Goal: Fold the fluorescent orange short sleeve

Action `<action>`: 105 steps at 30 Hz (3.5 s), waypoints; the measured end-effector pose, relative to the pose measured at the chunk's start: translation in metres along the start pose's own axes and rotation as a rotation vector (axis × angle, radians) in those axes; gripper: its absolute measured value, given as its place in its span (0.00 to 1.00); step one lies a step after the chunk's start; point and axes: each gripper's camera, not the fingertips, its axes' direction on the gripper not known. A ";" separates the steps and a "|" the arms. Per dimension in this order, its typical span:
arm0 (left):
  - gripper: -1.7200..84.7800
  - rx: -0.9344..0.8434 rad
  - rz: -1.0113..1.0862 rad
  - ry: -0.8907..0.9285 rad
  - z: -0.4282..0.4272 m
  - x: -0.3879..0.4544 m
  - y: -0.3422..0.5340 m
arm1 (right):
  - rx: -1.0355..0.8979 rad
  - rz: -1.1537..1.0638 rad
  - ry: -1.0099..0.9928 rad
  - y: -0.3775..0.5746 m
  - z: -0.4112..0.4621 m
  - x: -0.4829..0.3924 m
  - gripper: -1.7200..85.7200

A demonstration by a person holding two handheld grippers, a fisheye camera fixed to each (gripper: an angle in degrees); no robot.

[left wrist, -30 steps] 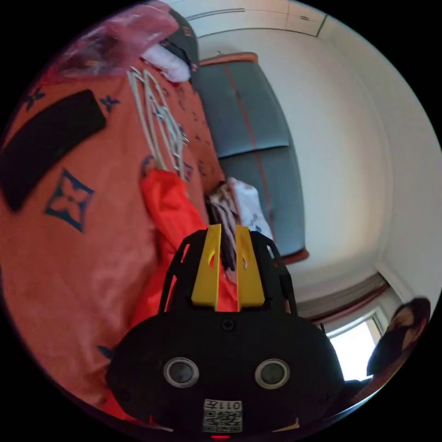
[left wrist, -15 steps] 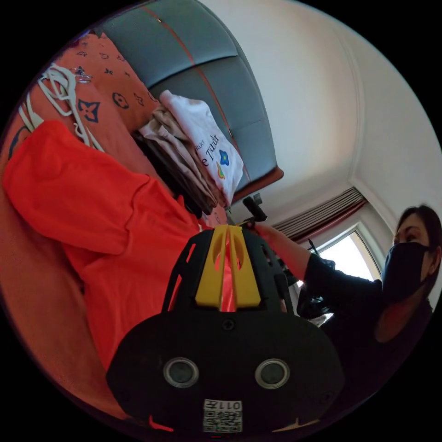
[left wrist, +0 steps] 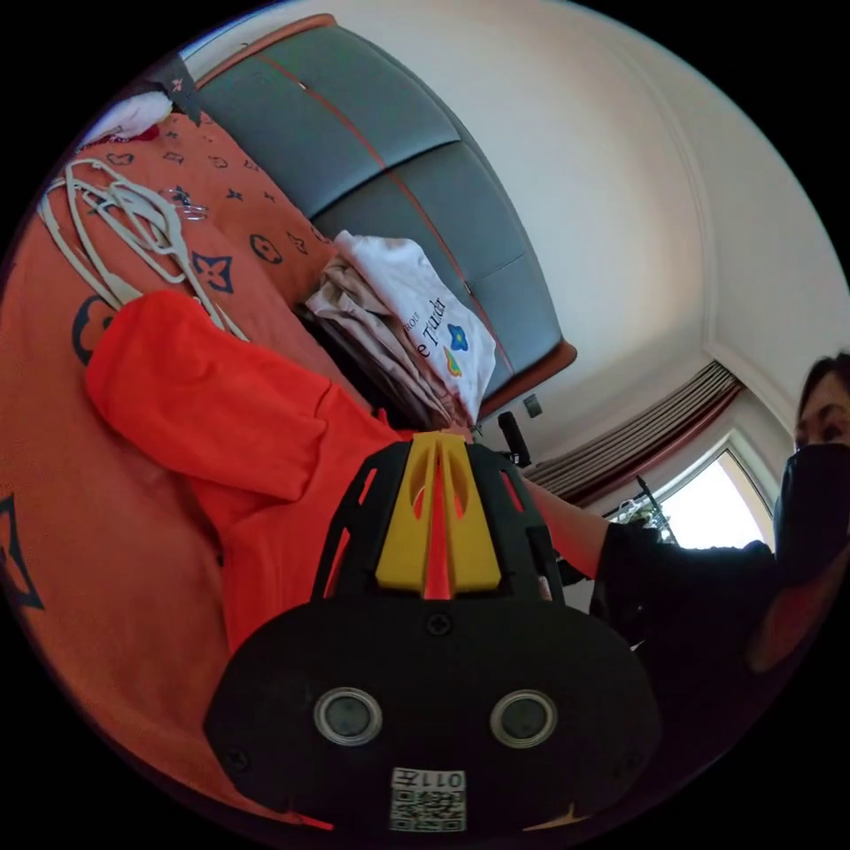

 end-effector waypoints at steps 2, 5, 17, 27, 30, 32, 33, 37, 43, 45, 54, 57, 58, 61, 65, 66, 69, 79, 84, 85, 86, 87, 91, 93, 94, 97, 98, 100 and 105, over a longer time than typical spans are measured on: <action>0.02 0.017 -0.002 0.019 -0.007 0.002 -0.001 | 0.011 0.040 0.032 -0.009 -0.001 -0.014 0.16; 0.02 0.089 0.002 -0.005 -0.029 0.007 -0.004 | 0.043 0.120 0.091 -0.011 -0.016 -0.036 0.17; 0.03 0.342 -0.111 -0.152 -0.110 -0.012 0.002 | 0.115 -0.791 -0.058 -0.106 0.057 -0.382 0.10; 0.11 -0.028 -0.086 -0.292 -0.061 -0.044 -0.024 | -0.320 -1.025 0.144 -0.172 0.205 -0.530 0.06; 0.16 -0.040 -0.156 -0.259 -0.050 -0.060 -0.026 | -0.200 -1.061 0.162 -0.158 0.194 -0.532 0.04; 0.18 0.010 -0.205 -0.203 -0.050 -0.070 -0.026 | -0.111 -1.037 0.088 -0.149 0.176 -0.524 0.04; 0.18 0.074 -0.233 -0.185 -0.053 -0.075 -0.023 | -0.052 -1.023 0.027 -0.141 0.163 -0.516 0.04; 0.19 0.228 -0.363 -0.129 -0.052 -0.097 -0.010 | 0.143 -0.942 -0.108 -0.117 0.129 -0.483 0.03; 0.17 0.098 -0.338 -0.135 0.000 -0.110 -0.014 | 0.244 -0.918 -0.233 -0.089 0.114 -0.462 0.03; 0.16 0.110 -0.309 -0.123 0.015 -0.111 -0.014 | 0.222 -0.908 -0.224 -0.082 0.117 -0.458 0.03; 0.03 0.281 -0.205 -0.187 0.041 -0.074 -0.008 | 0.164 -0.730 -0.030 -0.075 0.163 -0.446 0.03; 0.03 0.284 -0.153 -0.551 0.053 -0.043 0.000 | 0.217 -0.755 0.051 -0.078 0.182 -0.460 0.03; 0.03 0.297 -0.219 -0.588 0.058 -0.049 0.005 | 0.156 -0.704 0.083 -0.084 0.193 -0.461 0.03; 0.03 0.438 -0.416 -0.472 0.056 -0.071 0.028 | 0.153 -0.610 0.190 -0.094 0.193 -0.448 0.04; 0.03 0.589 -0.375 -0.541 0.058 -0.051 0.036 | 0.216 -0.578 0.064 -0.095 0.153 -0.421 0.04; 0.03 0.591 -0.325 -0.539 0.064 -0.041 0.033 | 0.165 -0.613 -0.052 -0.090 0.145 -0.414 0.03; 0.02 0.558 -0.142 -0.499 0.092 -0.014 0.028 | -0.084 -0.787 -0.355 -0.063 0.151 -0.407 0.02; 0.02 0.229 -0.451 -0.307 0.231 -0.050 0.071 | 0.183 -0.478 -0.190 0.002 0.132 -0.316 0.02; 0.02 0.414 -0.307 -0.504 0.240 0.005 0.085 | 0.365 -0.374 -0.044 0.116 0.046 -0.223 0.04; 0.02 0.439 -0.262 -0.498 0.247 0.018 0.088 | 0.390 -0.291 -0.002 0.156 0.029 -0.189 0.04; 0.02 0.438 -0.236 -0.498 0.251 0.025 0.089 | 0.403 -0.251 0.007 0.177 0.022 -0.171 0.05; 0.02 0.417 -0.175 -0.489 0.264 0.038 0.091 | 0.425 -0.154 0.021 0.222 0.008 -0.133 0.05; 0.03 0.192 0.120 -0.343 0.337 0.091 0.096 | 0.448 0.293 0.062 0.385 -0.031 -0.007 0.09; 0.03 0.053 0.279 -0.255 0.379 0.121 0.103 | 0.470 0.447 0.034 0.451 -0.041 0.035 0.10; 0.04 -0.054 0.384 -0.169 0.410 0.143 0.110 | 0.465 0.523 0.015 0.488 -0.046 0.058 0.11; 0.05 -0.231 0.508 -0.036 0.479 0.192 0.140 | 0.497 0.621 -0.007 0.559 -0.058 0.102 0.12; 0.05 -0.247 0.521 -0.025 0.492 0.201 0.147 | 0.507 0.631 -0.012 0.569 -0.060 0.110 0.12; 0.06 -0.310 0.555 0.038 0.549 0.237 0.167 | 0.578 0.659 -0.089 0.604 -0.071 0.143 0.13; 0.15 -0.518 0.764 -0.005 0.700 0.332 0.182 | 0.700 0.754 -0.369 0.646 -0.081 0.211 0.18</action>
